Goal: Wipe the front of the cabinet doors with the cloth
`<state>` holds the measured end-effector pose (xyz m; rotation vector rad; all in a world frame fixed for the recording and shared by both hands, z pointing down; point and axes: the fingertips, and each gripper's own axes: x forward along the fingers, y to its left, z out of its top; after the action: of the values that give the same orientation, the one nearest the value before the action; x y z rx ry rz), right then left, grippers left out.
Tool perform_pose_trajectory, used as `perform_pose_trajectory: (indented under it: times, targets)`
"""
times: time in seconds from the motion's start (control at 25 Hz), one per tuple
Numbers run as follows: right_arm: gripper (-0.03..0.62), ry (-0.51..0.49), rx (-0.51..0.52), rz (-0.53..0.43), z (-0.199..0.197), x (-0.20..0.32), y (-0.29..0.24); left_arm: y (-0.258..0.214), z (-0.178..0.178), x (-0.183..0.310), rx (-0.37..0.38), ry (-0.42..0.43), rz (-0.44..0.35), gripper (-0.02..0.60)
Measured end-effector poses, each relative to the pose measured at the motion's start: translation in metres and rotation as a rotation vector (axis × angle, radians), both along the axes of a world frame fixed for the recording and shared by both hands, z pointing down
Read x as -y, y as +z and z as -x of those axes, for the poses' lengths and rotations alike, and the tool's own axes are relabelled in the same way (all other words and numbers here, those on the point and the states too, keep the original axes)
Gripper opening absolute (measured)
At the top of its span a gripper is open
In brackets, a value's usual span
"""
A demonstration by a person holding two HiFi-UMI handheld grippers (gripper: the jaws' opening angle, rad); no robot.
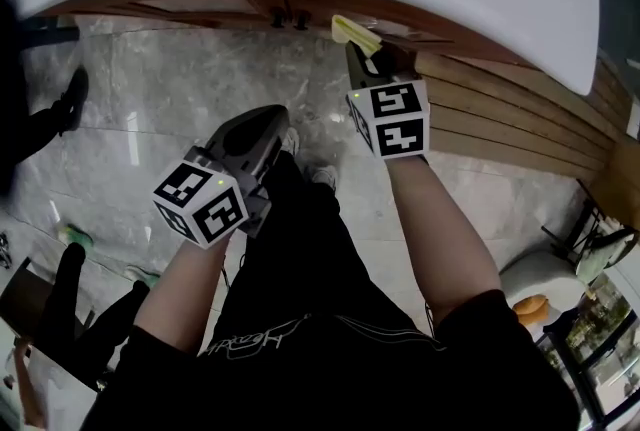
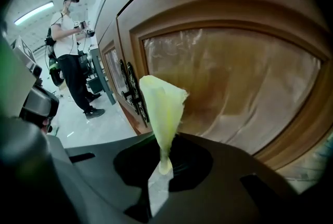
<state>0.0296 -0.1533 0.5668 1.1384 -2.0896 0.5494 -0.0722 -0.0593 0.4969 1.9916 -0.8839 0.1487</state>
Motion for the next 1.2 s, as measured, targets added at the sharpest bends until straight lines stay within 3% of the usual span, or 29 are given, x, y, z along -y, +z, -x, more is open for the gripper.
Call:
perform_pose_trajectory:
  times: [0.72, 1.2]
  targets:
    - [0.040, 0.262, -0.030, -0.017, -0.125, -0.016, 0.003, 0.005, -0.067, -0.011, -0.003, 0.158, 0.008, 0.006]
    - [0.040, 0.440, -0.044, -0.041, -0.201, -0.037, 0.001, 0.021, -0.085, -0.028, 0.029, 0.170, 0.038, 0.006]
